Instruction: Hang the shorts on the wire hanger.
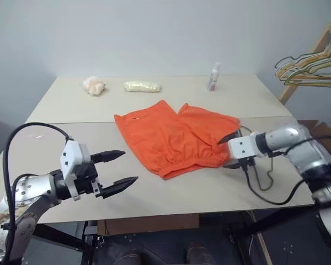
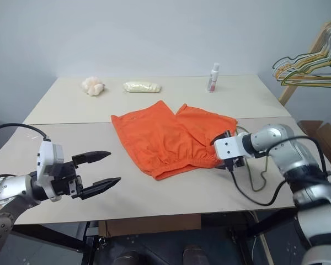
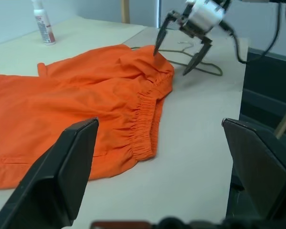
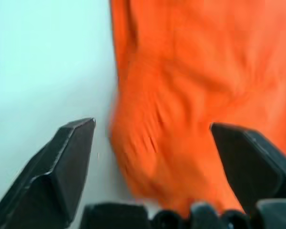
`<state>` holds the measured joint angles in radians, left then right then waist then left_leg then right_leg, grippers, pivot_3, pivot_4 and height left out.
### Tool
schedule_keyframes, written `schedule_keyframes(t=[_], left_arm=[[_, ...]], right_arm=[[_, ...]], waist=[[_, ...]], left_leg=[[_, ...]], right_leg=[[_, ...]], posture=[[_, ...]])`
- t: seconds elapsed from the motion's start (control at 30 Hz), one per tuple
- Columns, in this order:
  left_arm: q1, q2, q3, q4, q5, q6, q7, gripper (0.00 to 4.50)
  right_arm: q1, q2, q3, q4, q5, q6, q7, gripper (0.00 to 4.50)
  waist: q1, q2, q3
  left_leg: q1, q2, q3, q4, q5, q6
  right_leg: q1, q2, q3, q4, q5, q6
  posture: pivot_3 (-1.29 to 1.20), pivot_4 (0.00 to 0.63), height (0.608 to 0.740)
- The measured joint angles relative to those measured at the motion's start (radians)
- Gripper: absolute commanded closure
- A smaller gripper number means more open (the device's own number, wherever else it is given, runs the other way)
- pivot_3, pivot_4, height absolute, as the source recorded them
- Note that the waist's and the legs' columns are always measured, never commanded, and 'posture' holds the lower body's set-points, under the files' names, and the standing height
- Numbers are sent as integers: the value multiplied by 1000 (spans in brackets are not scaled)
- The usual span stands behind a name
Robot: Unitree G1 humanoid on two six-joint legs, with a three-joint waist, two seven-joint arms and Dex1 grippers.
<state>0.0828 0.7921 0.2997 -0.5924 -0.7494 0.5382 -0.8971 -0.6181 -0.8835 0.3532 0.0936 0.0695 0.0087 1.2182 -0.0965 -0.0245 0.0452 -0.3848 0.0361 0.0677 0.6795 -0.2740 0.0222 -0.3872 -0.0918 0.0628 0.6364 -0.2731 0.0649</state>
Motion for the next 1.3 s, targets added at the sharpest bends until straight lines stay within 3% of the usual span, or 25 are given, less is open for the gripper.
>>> schedule_keyframes(t=[0.17,0.37,0.53,0.83,0.93,1.3], left_arm=[[-8,0,-6,0,0,0,-13,0],[-35,2,-12,25,1,0,-24,0],[-33,2,-12,23,1,2,-25,0],[-28,2,-12,20,1,4,-23,0],[-27,1,-14,19,1,4,-20,0],[-25,-9,-21,17,2,2,-6,0]], right_arm=[[45,190,9,-440,47,698,-229,25],[-3,416,141,-538,8,1173,-468,25],[-51,542,227,-511,-24,1309,-615,25],[-145,679,375,-333,-59,1348,-767,25],[-159,701,414,-267,-70,1339,-797,535],[-195,624,504,-216,-106,1247,-794,4264]], waist=[[4,0,0],[11,0,-1],[3,0,-1],[-16,0,-1],[-26,0,-1],[-29,-1,-1]], left_leg=[[5,-2,1,0,0,0],[-1,-5,2,1,0,-1],[0,-5,2,1,1,-1],[0,-5,2,1,1,-1],[0,-5,1,1,1,-2],[0,-5,0,1,1,-2]], right_leg=[[0,1,1,6,-2,-3],[-4,1,0,5,-2,-3],[-4,2,0,6,-2,-3],[-4,2,-1,6,-2,-3],[-3,2,-1,6,-2,-3],[-3,1,-2,6,-2,-3]], posture=[[-92,33,740],[-90,34,740],[-90,32,740],[-87,24,740],[-88,20,740],[-88,10,740]])
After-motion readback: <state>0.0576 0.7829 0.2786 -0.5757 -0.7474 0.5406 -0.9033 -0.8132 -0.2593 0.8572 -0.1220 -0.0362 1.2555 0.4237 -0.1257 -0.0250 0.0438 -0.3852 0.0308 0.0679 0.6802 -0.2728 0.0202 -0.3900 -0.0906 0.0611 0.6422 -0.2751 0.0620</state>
